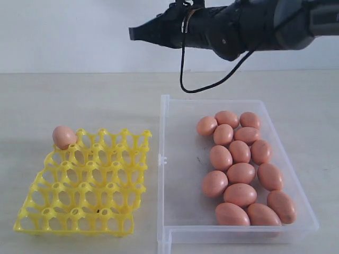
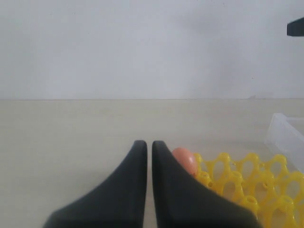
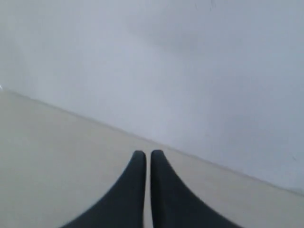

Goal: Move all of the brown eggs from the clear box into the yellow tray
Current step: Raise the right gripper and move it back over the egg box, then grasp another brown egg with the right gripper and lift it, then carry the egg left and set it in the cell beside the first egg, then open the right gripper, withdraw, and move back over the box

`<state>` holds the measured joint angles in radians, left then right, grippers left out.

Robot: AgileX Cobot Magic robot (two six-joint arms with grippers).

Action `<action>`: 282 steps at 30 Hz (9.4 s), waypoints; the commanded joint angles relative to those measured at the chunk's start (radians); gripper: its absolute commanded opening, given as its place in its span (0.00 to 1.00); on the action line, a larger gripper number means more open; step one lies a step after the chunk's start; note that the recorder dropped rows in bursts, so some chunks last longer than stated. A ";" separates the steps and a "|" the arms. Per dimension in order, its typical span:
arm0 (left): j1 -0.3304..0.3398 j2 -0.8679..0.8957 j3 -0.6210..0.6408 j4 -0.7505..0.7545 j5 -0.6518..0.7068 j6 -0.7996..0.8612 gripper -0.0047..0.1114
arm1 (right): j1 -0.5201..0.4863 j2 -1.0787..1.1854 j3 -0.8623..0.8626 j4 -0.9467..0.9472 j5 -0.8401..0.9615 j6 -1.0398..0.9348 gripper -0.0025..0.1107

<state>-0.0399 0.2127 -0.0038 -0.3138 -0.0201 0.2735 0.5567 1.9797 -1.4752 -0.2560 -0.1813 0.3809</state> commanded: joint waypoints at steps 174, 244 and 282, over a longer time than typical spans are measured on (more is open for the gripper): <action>-0.005 0.003 0.004 -0.005 -0.011 0.005 0.07 | 0.200 0.423 0.056 -0.107 -0.560 -0.070 0.30; -0.005 0.003 0.004 -0.005 -0.011 0.005 0.07 | 0.045 -0.534 0.841 -0.674 0.148 0.250 0.07; -0.005 0.003 0.004 -0.005 -0.011 0.005 0.07 | -0.117 -0.386 0.806 -0.605 -0.085 -0.323 0.06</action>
<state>-0.0399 0.2127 -0.0038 -0.3138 -0.0220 0.2735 0.4382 1.5972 -0.6493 -0.8769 -0.1991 0.1644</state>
